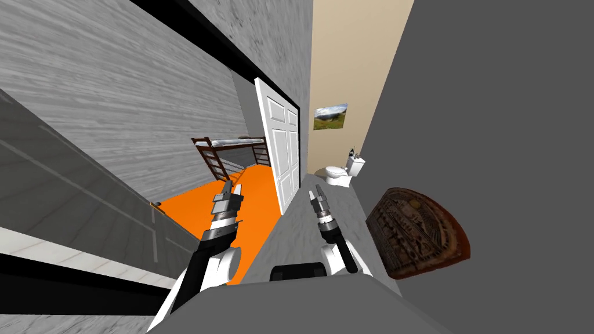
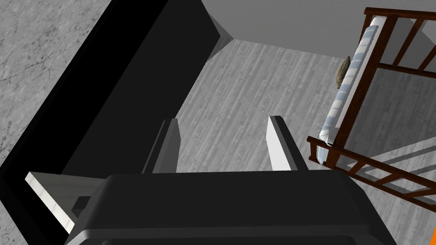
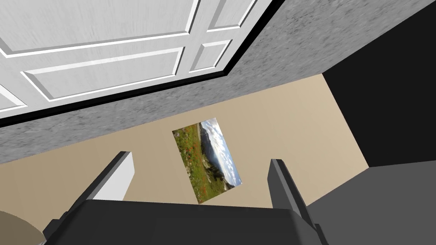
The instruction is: Push the door open
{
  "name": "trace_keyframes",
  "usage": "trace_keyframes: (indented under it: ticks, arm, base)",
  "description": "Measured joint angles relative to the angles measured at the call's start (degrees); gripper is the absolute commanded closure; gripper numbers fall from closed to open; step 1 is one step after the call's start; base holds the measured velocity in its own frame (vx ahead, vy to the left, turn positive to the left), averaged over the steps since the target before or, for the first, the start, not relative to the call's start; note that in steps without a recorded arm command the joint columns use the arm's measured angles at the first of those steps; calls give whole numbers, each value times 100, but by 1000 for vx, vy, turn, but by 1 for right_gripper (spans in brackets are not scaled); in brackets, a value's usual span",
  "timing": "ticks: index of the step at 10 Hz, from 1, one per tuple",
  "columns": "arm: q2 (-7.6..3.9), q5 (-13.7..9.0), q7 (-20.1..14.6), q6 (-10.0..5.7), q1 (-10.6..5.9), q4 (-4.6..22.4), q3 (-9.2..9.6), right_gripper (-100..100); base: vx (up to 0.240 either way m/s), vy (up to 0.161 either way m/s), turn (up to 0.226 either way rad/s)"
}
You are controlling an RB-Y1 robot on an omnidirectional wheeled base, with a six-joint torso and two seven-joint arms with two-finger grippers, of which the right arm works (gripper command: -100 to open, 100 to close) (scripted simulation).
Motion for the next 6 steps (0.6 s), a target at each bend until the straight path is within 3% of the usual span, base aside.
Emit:
trace_keyframes:
  ticks: [2,3,6]
  arm:
    - [-11,3,10,-54,-76,201,148,-100]
    - [-1,1,19,-41,-192,356,242,-100]
    - [-62,-10,16,-142,-266,654,482,-100]
  base:
    - [116,-6,9]
    - [137,-2,14]
    - [114,-5,9]
